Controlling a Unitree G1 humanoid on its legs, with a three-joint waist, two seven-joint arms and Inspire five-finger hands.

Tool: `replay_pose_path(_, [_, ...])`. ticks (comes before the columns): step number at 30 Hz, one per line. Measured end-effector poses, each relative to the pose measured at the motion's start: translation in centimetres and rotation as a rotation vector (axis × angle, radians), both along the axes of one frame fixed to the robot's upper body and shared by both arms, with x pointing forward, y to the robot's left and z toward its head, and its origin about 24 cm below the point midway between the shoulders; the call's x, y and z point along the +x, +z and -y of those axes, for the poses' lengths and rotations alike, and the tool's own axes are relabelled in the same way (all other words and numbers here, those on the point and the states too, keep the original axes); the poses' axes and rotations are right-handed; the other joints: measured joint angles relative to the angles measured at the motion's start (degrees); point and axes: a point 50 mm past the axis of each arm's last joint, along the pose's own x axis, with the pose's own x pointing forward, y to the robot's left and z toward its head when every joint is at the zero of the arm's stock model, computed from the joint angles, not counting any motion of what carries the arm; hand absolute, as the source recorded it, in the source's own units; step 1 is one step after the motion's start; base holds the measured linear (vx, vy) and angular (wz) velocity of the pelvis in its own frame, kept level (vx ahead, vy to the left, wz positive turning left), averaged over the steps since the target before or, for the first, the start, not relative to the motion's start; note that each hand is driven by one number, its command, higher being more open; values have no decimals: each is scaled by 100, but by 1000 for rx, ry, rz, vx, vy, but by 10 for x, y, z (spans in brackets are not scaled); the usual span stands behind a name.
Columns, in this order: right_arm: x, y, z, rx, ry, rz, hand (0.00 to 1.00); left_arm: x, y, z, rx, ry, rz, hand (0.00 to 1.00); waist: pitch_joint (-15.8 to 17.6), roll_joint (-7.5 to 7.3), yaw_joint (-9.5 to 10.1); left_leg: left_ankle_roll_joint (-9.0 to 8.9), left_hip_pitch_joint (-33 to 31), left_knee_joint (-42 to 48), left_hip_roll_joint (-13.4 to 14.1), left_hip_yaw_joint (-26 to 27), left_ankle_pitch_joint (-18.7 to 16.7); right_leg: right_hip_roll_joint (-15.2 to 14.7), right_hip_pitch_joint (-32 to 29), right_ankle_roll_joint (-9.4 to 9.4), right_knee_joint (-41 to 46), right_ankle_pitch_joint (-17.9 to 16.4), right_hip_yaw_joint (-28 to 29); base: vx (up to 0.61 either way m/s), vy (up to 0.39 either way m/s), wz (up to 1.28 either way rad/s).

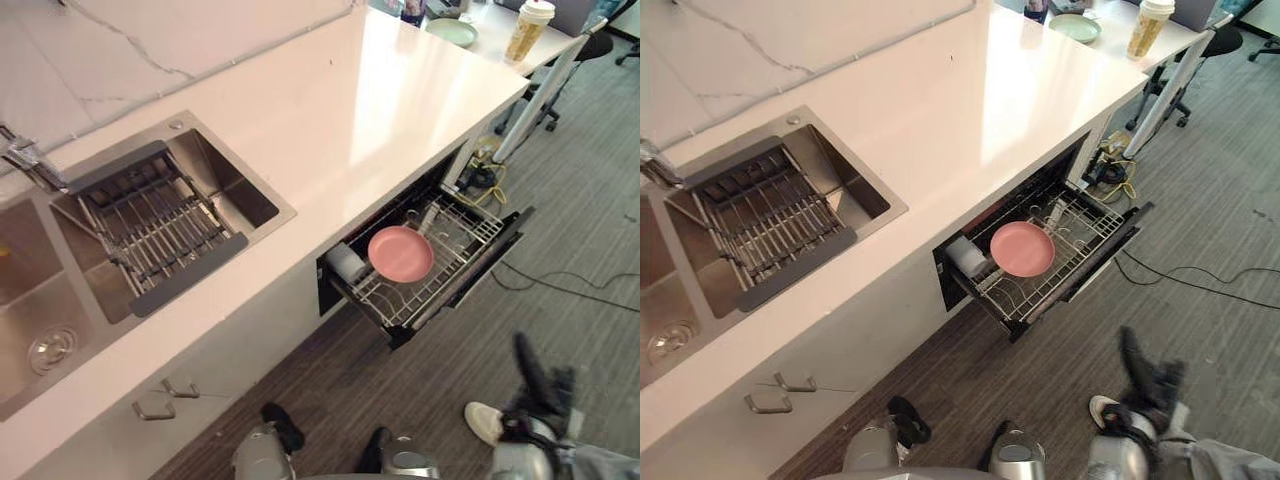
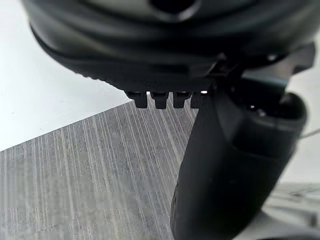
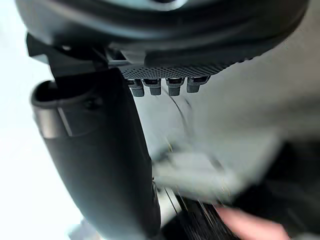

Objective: Walk over to the sink, pick up the cup, carry it to the dishwasher, place the cup inside the dishwasher, then close the dishwasher door

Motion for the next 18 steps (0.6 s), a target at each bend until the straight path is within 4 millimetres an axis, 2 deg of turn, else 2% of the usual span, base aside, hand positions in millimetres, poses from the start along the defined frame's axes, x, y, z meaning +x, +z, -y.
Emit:
replay_pose_path(2, [14,1,-11,25,66,51,100,1,0,0,-10,-2,8,100,0,0,77,15,14,-141,-105,-128,98,-15,85,2,-18,17,-167,-7,15,45])
replay_pose_path(4, [20,2,-11,31,56,65,100,2,0,0,-20,-4,19,100,4,-6,169,52,15,-254,-197,-253,183,-34,153,5,-16,39,-307,12,25,41])
replay_pose_path(7, [16,-5,0,-32,85,0,100,2,0,0,-25,-6,25,100,2,2,232,105,14,-353,-338,-416,284,-69,232,36,17,52,-467,24,34,29])
replay_pose_path(12, [22,-13,17,-61,115,-76,100,-2,-2,1,-49,-20,28,100,16,33,269,138,91,-359,-428,-637,314,-124,404,78,205,-81,-669,-19,27,23])
replay_pose_path(14, [25,-16,28,-52,111,-107,100,-3,-3,2,-60,-39,33,100,36,72,309,163,117,-364,-460,-753,339,-218,449,79,388,-274,-774,-76,49,28])
replay_pose_path(18, [31,-12,42,-46,118,-123,100,-10,-5,8,-83,-39,33,100,72,212,388,134,109,-395,-467,-835,363,-262,436,91,603,-380,-787,-100,42,12])
